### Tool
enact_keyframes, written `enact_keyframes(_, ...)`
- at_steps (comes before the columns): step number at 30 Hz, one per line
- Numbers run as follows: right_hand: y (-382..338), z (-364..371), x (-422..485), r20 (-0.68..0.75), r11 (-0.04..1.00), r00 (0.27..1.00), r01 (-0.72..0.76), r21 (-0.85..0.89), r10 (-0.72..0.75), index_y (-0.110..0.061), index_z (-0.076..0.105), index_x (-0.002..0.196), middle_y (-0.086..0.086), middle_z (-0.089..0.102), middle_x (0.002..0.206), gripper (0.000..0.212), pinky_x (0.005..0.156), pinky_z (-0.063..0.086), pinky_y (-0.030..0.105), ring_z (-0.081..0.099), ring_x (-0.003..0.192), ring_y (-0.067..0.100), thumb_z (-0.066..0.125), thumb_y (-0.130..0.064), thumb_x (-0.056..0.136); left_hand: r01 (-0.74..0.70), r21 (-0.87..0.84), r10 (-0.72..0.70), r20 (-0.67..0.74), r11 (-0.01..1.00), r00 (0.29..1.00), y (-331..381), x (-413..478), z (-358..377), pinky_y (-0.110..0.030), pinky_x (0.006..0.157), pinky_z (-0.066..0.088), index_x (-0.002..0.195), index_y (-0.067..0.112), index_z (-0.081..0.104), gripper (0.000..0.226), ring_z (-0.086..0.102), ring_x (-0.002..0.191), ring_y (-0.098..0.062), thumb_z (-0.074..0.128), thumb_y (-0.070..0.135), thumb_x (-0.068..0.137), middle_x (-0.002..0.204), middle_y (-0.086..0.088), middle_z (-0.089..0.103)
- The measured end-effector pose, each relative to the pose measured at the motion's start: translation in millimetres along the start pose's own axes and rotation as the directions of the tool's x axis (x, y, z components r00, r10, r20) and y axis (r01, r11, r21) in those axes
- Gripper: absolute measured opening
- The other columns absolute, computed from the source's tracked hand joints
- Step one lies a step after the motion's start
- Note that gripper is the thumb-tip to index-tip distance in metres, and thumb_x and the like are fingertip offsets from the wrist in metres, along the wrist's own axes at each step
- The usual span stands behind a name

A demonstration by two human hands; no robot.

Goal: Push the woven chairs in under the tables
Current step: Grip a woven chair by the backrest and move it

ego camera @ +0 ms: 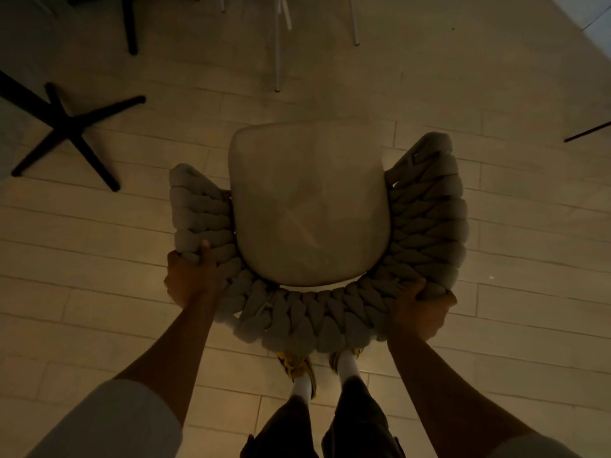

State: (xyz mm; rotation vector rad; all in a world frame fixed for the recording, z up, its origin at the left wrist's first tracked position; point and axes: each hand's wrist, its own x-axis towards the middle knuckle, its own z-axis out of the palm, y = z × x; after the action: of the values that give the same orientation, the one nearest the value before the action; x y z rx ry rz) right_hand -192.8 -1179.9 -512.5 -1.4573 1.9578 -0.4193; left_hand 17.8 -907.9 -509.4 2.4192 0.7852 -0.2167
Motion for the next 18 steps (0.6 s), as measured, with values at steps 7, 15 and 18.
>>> enact_keyframes(7, -8, -1, 4, -0.014, 0.999, 0.999, 0.036, -0.023, -0.037, -0.005, 0.042, 0.139, 0.020, 0.060, 0.132, 0.050, 0.097, 0.049, 0.055, 0.062, 0.116, 0.045, 0.056, -0.038, 0.104, 0.033, 0.022, -0.033, -0.005, 0.999, 0.999, 2, -5, 3, -0.057, 0.090, 0.051, 0.125, 0.007, 0.055, 0.058, 0.061, 0.110, -0.049, 0.066, 0.053, 0.092, 0.118, -0.029, 0.065)
enact_keyframes(15, -38, 2, 47, 0.019, 0.989, 0.991, 0.132, -0.072, -0.131, -0.003, 0.043, 0.137, 0.022, 0.058, 0.132, 0.050, 0.096, 0.047, 0.056, 0.059, 0.117, 0.046, 0.058, -0.036, 0.103, -0.196, -0.031, 0.196, -0.005, 0.980, 0.981, 11, -38, 12, -0.058, 0.089, 0.050, 0.150, 0.012, 0.034, 0.059, 0.059, 0.117, -0.049, 0.056, 0.036, 0.101, 0.145, -0.019, 0.050)
enact_keyframes(18, -51, 5, 68, 0.020, 0.980, 0.986, 0.169, -0.107, -0.168, -0.005, 0.042, 0.136, 0.022, 0.058, 0.133, 0.050, 0.096, 0.048, 0.055, 0.060, 0.117, 0.046, 0.058, -0.038, 0.102, -0.392, -0.013, 0.392, -0.010, 0.920, 0.920, 13, -46, 25, -0.060, 0.101, 0.048, 0.161, 0.021, 0.007, 0.072, 0.046, 0.137, -0.045, 0.048, 0.022, 0.102, 0.167, -0.007, 0.022)
